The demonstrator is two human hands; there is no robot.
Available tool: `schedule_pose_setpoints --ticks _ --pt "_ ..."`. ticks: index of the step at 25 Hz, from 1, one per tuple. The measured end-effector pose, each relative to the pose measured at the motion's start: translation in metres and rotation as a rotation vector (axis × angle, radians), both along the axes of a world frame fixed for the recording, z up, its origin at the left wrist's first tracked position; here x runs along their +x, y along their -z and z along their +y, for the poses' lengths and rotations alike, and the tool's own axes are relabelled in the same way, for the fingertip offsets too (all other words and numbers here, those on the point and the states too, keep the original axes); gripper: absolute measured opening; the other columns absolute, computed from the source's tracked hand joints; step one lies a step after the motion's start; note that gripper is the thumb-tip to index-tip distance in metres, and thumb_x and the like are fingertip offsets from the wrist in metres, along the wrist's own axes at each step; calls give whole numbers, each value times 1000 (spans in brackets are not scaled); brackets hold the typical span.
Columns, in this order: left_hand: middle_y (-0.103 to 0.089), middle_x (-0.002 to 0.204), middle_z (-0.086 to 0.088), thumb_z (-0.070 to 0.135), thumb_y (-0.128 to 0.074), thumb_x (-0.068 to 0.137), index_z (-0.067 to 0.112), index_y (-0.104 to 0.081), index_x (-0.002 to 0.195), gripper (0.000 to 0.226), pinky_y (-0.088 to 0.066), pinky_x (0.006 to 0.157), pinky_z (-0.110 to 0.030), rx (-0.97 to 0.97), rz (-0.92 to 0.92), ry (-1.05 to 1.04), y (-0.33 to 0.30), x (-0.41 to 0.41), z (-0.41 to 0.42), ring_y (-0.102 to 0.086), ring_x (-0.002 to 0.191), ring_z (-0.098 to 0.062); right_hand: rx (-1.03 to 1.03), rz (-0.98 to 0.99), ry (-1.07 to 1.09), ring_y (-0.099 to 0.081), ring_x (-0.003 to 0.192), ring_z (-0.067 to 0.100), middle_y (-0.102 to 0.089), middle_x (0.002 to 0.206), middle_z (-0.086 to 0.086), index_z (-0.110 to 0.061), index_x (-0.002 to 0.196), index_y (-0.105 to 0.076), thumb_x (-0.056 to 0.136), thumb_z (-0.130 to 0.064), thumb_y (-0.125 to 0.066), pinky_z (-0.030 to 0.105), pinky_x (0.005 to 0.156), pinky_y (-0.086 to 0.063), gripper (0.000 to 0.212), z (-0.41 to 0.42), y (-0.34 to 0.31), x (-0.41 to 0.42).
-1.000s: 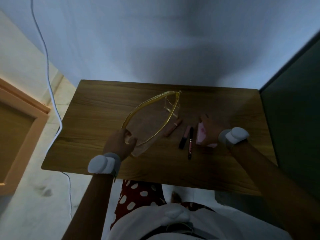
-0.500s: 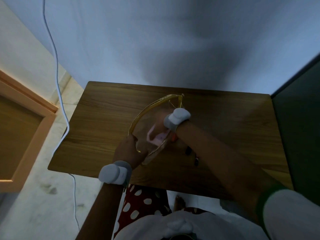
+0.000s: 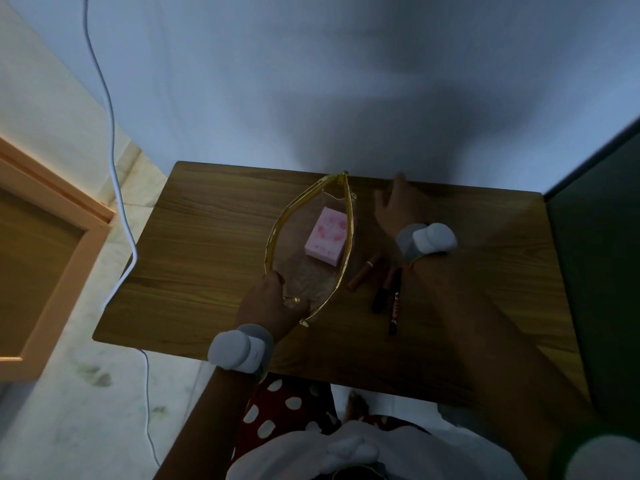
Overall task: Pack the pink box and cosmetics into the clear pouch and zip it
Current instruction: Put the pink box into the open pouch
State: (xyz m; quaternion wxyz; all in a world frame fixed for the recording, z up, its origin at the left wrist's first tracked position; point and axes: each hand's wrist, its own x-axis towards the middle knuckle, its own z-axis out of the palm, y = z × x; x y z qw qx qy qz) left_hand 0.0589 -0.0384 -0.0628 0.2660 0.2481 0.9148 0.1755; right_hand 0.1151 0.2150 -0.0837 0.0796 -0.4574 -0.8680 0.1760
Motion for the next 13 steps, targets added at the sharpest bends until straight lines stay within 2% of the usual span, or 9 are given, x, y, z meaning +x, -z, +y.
schedule_pose_setpoints --ticks 2,3,5,7,8,10,13 --pt "-58 122 -13 38 -71 74 7 -50 121 59 -52 90 -41 -16 -6 12 -1 2 1 -58 107 -29 -287 -286 -23 -60 80 25 -66 102 7 -14 99 -61 91 -45 -59 37 76 -52 32 -3 36 12" --pt "-58 122 -13 38 -70 75 8 -49 121 59 -52 90 -41 -30 -6 20 -1 2 2 -58 107 -28 -364 -356 -54 -59 79 23 -65 99 4 -15 93 -62 89 -44 -62 36 76 -53 30 -11 42 16" --pt "-57 122 -12 39 -69 76 9 -49 120 57 -52 89 -40 -53 -6 35 -2 3 2 -58 106 -28 -410 -331 -114 -57 80 21 -59 93 2 -15 97 -62 88 -40 -65 34 76 -52 27 -19 61 18" --pt "-57 122 -12 39 -68 77 10 -49 120 55 -52 89 -40 -63 1 48 -3 3 3 -58 106 -28 -470 -302 -79 -59 86 23 -61 99 6 -15 104 -60 86 -39 -67 34 79 -52 32 -19 58 12" --pt "-58 122 -12 39 -68 77 9 -49 120 55 -52 89 -40 -63 -1 50 -3 3 3 -58 106 -28 -432 -292 -45 -62 91 27 -63 107 10 -12 109 -59 84 -39 -69 36 81 -53 38 -16 49 9" --pt "-58 124 -13 39 -68 77 9 -49 120 56 -52 91 -41 -52 7 41 -3 4 1 -58 108 -28 -201 -162 9 -64 100 32 -64 114 15 -8 117 -55 87 -33 -69 37 81 -52 41 -7 15 5" --pt "-55 128 -12 39 -69 77 9 -47 124 60 -50 92 -39 -38 2 20 -3 5 0 -55 113 -27 104 274 40 -66 91 28 -66 102 12 -7 110 -53 92 -30 -64 36 72 -55 31 -10 -70 2"
